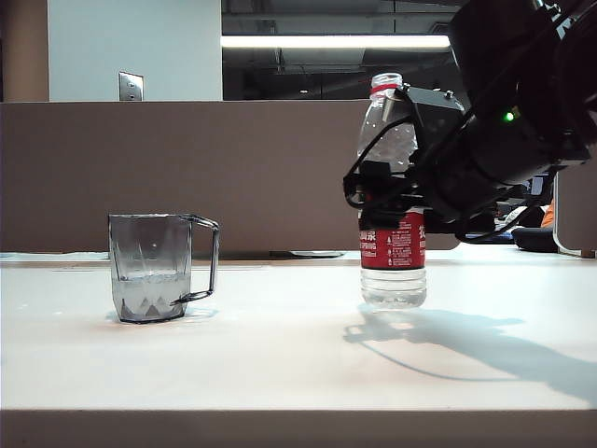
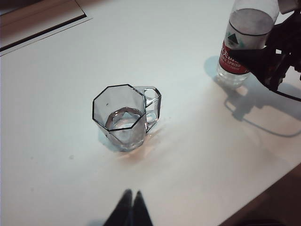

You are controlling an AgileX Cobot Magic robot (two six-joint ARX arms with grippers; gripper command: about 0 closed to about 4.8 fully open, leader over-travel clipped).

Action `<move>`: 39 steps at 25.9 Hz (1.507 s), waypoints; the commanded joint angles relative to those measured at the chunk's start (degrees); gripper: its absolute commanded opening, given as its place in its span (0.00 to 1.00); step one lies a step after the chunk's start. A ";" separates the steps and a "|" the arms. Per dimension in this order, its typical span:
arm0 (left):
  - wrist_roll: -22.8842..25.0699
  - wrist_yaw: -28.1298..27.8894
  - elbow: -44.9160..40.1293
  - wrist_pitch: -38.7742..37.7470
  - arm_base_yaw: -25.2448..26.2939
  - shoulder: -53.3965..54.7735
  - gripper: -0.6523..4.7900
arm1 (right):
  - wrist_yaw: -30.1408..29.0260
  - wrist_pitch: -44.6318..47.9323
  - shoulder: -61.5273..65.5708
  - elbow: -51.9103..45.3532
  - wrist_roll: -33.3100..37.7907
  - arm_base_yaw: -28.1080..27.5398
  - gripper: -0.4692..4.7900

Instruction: Pick up the mineral water bottle on the table and pour water into the mug until it's half full.

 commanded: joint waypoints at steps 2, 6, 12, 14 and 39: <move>0.26 0.04 0.35 -0.04 0.07 -0.09 0.11 | 2.34 2.34 0.07 0.46 0.00 -0.02 0.74; 0.26 0.07 0.35 -0.17 0.07 -0.09 0.11 | 2.38 2.25 0.04 0.46 0.02 -0.02 0.95; 0.26 0.07 0.35 -0.28 0.07 -0.09 0.11 | 2.38 1.66 0.04 0.46 0.02 -0.02 0.95; 0.26 0.07 0.35 -0.28 0.07 -0.11 0.11 | 2.40 0.81 -0.02 0.46 0.02 -0.02 0.95; 1.51 0.28 -3.45 6.23 -0.02 -2.34 0.11 | -8.81 -41.11 -39.52 0.44 0.09 0.11 0.48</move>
